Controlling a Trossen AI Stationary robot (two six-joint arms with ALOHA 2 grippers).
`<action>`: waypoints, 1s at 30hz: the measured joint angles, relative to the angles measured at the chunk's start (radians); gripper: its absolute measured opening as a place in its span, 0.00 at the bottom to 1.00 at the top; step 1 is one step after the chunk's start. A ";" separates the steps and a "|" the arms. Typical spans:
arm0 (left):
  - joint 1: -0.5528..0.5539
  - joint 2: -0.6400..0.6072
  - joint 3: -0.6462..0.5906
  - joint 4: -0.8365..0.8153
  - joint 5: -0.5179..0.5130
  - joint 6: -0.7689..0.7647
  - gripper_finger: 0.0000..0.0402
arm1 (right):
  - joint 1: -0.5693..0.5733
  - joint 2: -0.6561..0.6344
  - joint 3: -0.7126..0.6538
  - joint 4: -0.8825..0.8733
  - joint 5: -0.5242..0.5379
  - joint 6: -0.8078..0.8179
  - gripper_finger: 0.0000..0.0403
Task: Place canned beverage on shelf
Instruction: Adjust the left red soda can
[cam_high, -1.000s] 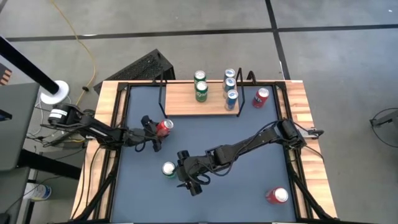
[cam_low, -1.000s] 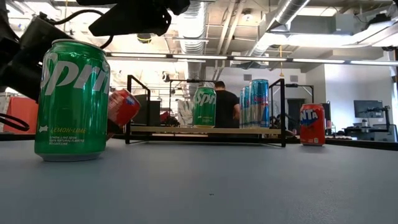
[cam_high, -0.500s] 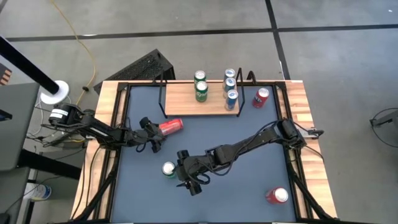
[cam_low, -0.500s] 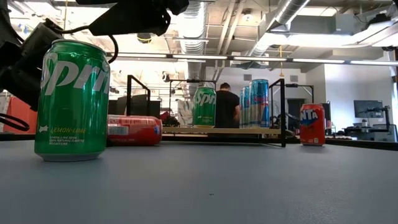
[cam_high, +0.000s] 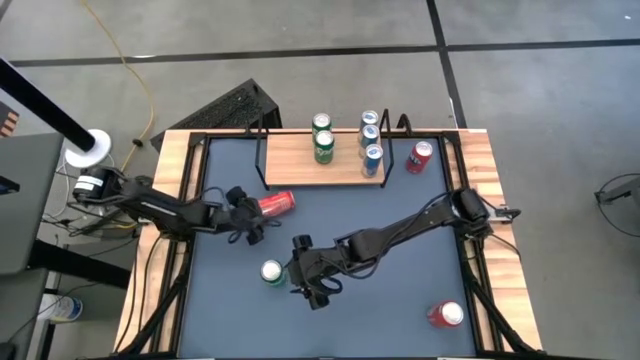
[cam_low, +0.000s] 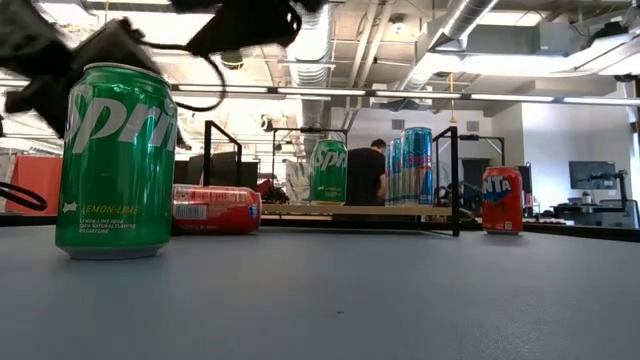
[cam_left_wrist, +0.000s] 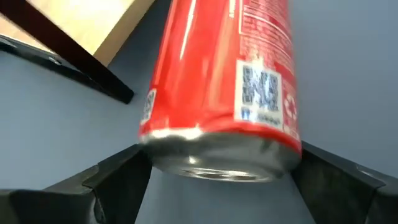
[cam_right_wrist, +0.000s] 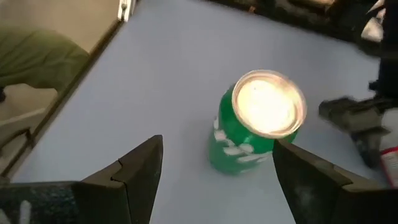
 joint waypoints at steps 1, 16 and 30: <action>0.000 0.001 0.044 -0.086 0.013 -0.015 0.88 | 0.002 -0.012 0.000 -0.018 0.011 0.000 0.72; 0.004 0.009 0.553 -0.734 0.196 -0.046 0.88 | 0.045 -0.085 0.001 -0.102 0.071 -0.009 0.72; 0.113 0.293 0.674 -0.568 0.328 0.124 0.88 | 0.128 -0.084 0.002 -0.138 0.233 -0.008 0.72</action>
